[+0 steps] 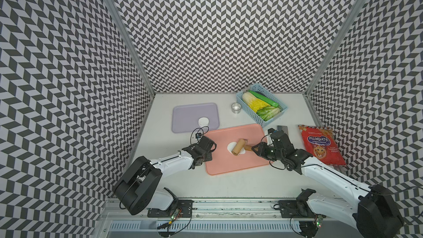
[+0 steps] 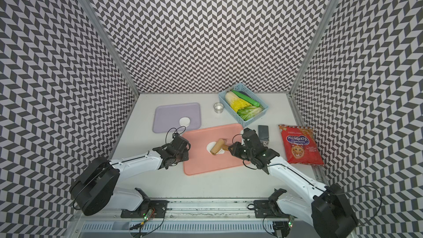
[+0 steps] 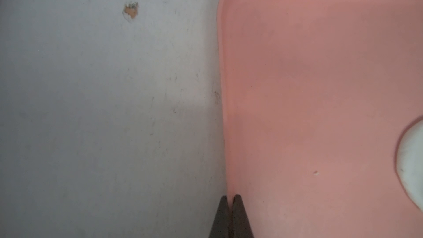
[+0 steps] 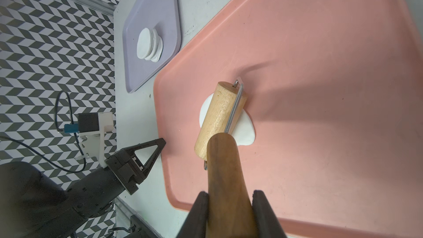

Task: Roll out the dumpling wrappers from the dough
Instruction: Flatten out the dough on the work surface.

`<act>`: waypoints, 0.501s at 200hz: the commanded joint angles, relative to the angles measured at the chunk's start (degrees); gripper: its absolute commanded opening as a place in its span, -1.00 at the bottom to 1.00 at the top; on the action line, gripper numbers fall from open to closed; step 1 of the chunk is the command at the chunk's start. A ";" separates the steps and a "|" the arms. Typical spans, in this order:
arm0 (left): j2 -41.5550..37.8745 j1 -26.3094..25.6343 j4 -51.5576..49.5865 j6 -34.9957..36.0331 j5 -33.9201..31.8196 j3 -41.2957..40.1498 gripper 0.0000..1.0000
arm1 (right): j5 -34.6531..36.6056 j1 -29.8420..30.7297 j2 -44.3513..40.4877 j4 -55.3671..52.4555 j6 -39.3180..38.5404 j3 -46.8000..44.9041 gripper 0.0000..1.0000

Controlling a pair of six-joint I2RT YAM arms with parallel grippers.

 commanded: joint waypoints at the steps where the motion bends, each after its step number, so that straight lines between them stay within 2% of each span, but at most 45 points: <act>1: -0.09 -1.16 -2.52 2.61 2.00 -0.46 -1.00 | 7.56 -0.99 7.76 -14.01 -3.63 -2.60 -1.00; 26: 0.26 -1.20 -2.34 2.53 2.13 -0.23 -1.00 | 6.80 -0.77 11.79 -11.07 -3.43 -4.11 -1.00; 100: 0.90 -1.20 -2.34 2.73 2.05 0.06 -1.00 | 9.62 -0.42 14.16 -9.26 -3.41 -3.94 -1.00</act>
